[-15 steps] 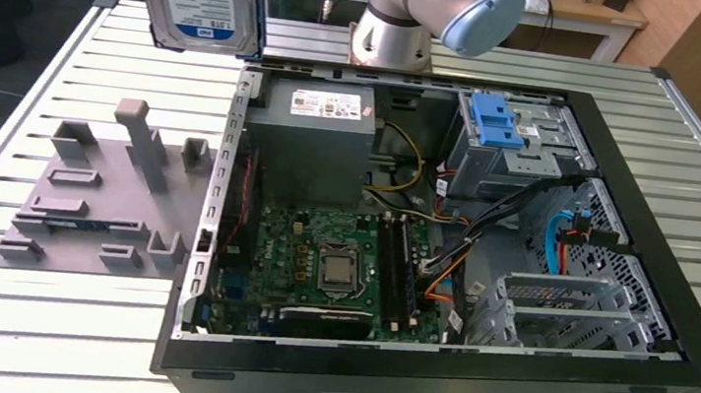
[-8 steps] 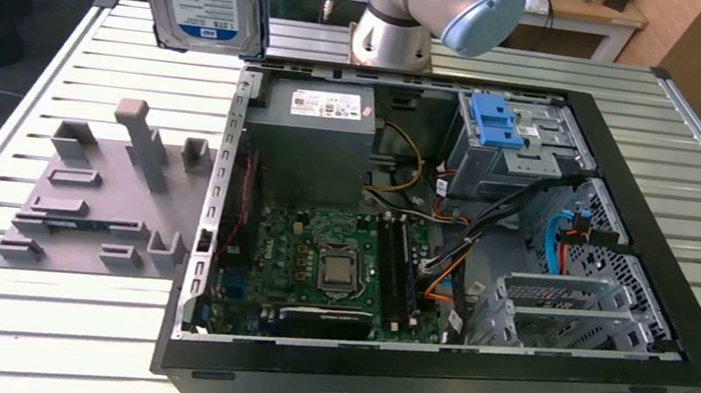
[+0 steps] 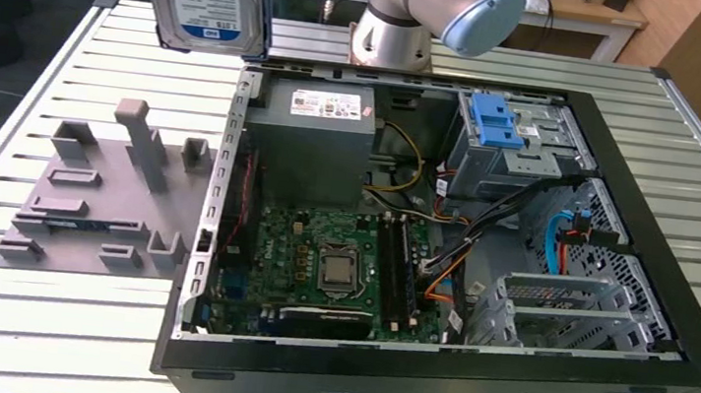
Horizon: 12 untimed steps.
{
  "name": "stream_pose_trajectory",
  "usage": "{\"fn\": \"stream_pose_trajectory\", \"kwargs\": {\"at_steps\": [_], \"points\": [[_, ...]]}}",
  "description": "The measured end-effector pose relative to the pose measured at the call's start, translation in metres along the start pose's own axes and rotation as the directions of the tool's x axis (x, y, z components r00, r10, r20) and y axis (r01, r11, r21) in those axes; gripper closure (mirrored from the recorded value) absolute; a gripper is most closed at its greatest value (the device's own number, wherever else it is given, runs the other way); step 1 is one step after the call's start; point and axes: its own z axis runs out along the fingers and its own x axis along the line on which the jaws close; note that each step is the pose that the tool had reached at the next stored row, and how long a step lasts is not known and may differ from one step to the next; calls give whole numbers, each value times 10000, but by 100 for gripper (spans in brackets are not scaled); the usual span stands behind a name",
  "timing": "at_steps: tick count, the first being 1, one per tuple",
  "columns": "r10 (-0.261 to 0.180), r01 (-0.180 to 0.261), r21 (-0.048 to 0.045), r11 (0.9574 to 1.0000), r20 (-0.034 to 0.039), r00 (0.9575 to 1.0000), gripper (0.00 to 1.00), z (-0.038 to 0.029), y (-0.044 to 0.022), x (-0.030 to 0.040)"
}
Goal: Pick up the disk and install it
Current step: 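Pick up the disk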
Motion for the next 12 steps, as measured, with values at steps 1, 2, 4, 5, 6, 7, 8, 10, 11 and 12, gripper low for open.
{"fn": "stream_pose_trajectory", "kwargs": {"at_steps": [1, 2, 4, 5, 6, 7, 8, 10, 11, 12], "points": [[0, 0, 1, 10000, 0, 10000, 64, 0, -1, 0], [0, 0, 1, 10000, 0, 10000, 64, 0, -4, 0], [0, 0, 0, 10000, 0, 10000, 64, 0, -35, 0], [0, 0, 0, 10000, 0, 10000, 64, 0, -37, 0], [-1, 1, 0, 10000, 0, 10000, 64, 0, -39, 0], [0, 0, 0, 10000, 0, 10000, 64, 0, -41, 0], [0, 0, 0, 10000, 0, 10000, 64, 0, -43, 0], [0, 0, 0, 10000, 0, 10000, 64, 0, -46, 0], [0, 0, 0, 10000, 0, 10000, 64, 0, -49, 0], [-1, 1, 0, 10000, 0, 10000, 64, -1, -51, 0]]}}
